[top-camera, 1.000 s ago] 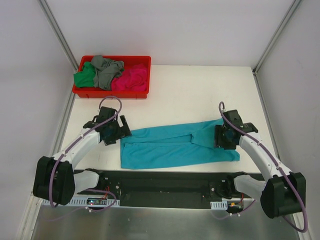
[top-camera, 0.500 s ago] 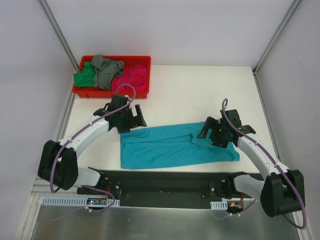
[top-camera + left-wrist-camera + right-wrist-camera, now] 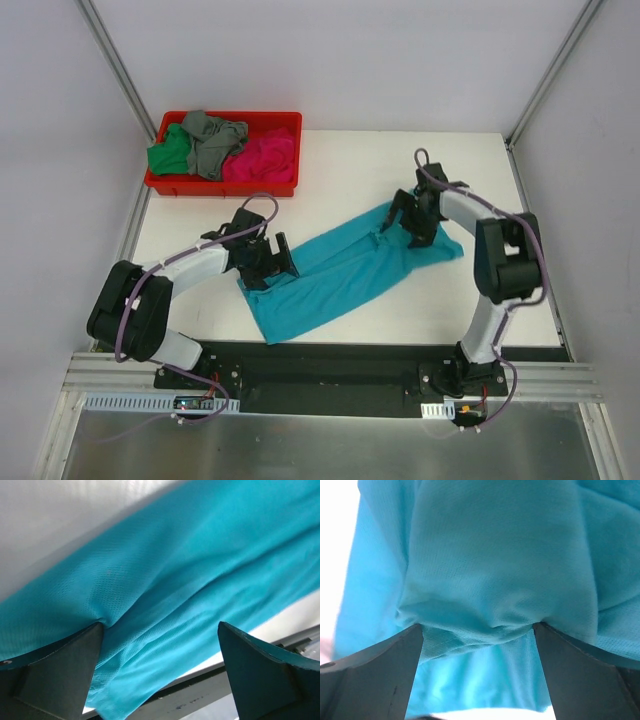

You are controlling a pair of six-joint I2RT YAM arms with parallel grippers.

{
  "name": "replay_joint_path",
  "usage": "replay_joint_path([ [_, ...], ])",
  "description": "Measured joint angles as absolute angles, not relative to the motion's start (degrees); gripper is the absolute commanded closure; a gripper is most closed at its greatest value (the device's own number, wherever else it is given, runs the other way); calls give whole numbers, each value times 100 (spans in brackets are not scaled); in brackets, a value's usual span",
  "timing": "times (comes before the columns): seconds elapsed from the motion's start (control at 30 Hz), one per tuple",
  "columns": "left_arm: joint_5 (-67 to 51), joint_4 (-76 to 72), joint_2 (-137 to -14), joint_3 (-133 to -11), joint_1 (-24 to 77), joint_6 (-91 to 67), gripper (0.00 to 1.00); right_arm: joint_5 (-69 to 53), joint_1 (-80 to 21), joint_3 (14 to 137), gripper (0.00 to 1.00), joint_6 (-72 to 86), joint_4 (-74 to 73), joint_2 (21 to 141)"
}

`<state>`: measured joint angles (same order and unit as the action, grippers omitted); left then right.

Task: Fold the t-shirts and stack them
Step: Rotate the tshirt 90 degrees

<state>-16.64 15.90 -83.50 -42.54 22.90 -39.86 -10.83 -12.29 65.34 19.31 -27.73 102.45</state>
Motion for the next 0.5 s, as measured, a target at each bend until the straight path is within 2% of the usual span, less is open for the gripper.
replay_joint_path([
  [0.23, -1772, 950, -8416, -4099, 3291, -5050, 1, -1437, -1212, 10289, 4, 1474, -3063, 12838],
  [0.43, -1758, 611, -8986, -4547, 4254, -5677, 1, -2130, -1291, 12897, 4, 1037, -3247, 14459],
  [0.5, -1758, 526, -9223, -4775, 4410, -5769, 1, -2331, -1334, 13395, 4, 921, -3192, 14776],
])
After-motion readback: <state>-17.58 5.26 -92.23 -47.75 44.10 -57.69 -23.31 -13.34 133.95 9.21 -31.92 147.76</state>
